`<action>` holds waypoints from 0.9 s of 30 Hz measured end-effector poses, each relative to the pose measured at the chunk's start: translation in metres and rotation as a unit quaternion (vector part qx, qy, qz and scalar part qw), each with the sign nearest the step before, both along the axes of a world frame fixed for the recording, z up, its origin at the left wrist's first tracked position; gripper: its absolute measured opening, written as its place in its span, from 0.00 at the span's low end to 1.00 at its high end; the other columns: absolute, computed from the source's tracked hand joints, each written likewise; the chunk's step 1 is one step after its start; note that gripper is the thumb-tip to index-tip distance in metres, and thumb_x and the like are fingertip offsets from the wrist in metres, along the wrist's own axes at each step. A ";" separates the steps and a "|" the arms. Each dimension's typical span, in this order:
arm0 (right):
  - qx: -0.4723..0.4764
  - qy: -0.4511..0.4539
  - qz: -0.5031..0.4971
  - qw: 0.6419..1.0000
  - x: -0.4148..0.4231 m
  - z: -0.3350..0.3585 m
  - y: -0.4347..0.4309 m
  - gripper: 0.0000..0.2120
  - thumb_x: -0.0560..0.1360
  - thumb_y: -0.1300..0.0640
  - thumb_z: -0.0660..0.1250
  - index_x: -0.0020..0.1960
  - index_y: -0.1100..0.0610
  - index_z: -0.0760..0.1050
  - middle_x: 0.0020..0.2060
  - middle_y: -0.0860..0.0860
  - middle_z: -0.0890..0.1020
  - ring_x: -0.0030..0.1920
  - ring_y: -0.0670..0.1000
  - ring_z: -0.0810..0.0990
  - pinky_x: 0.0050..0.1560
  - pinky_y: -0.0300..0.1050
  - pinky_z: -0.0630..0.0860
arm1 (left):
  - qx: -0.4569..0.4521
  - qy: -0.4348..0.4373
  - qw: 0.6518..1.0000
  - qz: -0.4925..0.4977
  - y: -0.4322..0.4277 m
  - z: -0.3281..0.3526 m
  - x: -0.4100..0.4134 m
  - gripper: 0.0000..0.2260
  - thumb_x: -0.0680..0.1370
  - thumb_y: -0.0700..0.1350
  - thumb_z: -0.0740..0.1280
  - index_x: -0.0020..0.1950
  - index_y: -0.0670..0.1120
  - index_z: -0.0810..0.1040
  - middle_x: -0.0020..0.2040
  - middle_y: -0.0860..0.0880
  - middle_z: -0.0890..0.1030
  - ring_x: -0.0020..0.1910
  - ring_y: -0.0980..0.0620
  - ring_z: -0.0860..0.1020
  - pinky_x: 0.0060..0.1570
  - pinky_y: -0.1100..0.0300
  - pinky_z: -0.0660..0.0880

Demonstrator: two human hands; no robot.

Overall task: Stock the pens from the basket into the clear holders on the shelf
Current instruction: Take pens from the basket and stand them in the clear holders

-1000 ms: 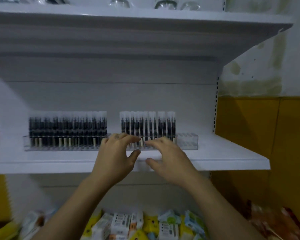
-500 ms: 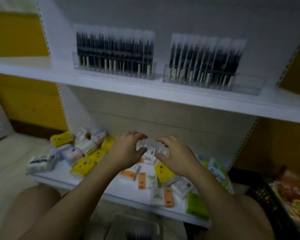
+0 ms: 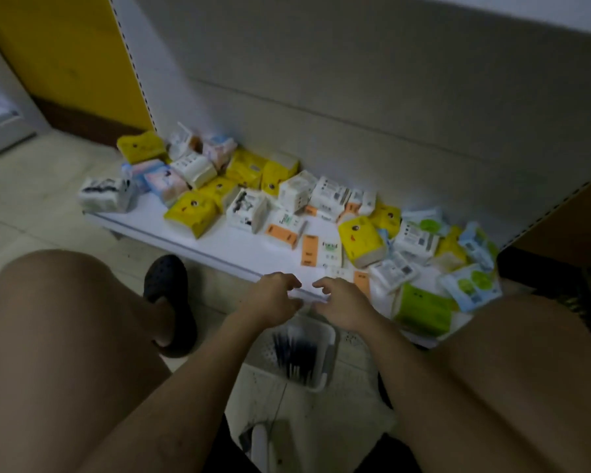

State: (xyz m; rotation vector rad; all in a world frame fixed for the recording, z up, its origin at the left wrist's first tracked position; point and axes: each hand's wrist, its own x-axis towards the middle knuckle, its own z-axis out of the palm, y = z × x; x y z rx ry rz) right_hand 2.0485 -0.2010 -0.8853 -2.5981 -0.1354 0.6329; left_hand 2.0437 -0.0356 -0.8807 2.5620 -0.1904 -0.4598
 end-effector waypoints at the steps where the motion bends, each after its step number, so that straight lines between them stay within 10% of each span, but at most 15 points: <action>1: 0.007 0.020 -0.011 1.000 -0.002 -0.010 0.002 0.21 0.77 0.52 0.66 0.68 0.55 0.71 0.64 0.54 0.75 0.62 0.56 0.75 0.58 0.48 0.73 | 0.003 0.023 1.000 0.004 0.000 -0.010 -0.001 0.19 0.76 0.52 0.68 0.65 0.49 0.75 0.63 0.49 0.77 0.60 0.50 0.76 0.60 0.56 0.73; 10: 0.042 0.148 -0.039 0.987 -0.002 -0.075 0.008 0.04 0.77 0.56 0.65 0.50 0.56 0.76 0.43 0.51 0.78 0.44 0.53 0.76 0.52 0.54 0.77 | 0.013 0.166 0.985 0.041 0.012 -0.081 0.010 0.23 0.76 0.53 0.68 0.68 0.46 0.72 0.65 0.46 0.76 0.62 0.48 0.75 0.63 0.53 0.73; 18: 0.063 0.263 -0.145 0.952 0.023 -0.110 0.007 0.05 0.77 0.57 0.67 0.44 0.49 0.76 0.44 0.50 0.78 0.47 0.52 0.77 0.51 0.48 0.74 | -0.029 0.296 0.946 0.132 0.004 -0.154 0.029 0.19 0.79 0.50 0.63 0.66 0.41 0.73 0.62 0.41 0.76 0.60 0.43 0.74 0.62 0.52 0.73; 27: -0.010 0.289 -0.113 0.950 0.035 -0.169 0.038 0.11 0.79 0.61 0.61 0.56 0.64 0.78 0.50 0.62 0.80 0.50 0.61 0.79 0.52 0.52 0.76 | -0.096 0.334 0.923 0.163 -0.001 -0.220 0.009 0.08 0.78 0.43 0.64 0.39 0.43 0.74 0.38 0.46 0.72 0.41 0.49 0.71 0.39 0.58 0.68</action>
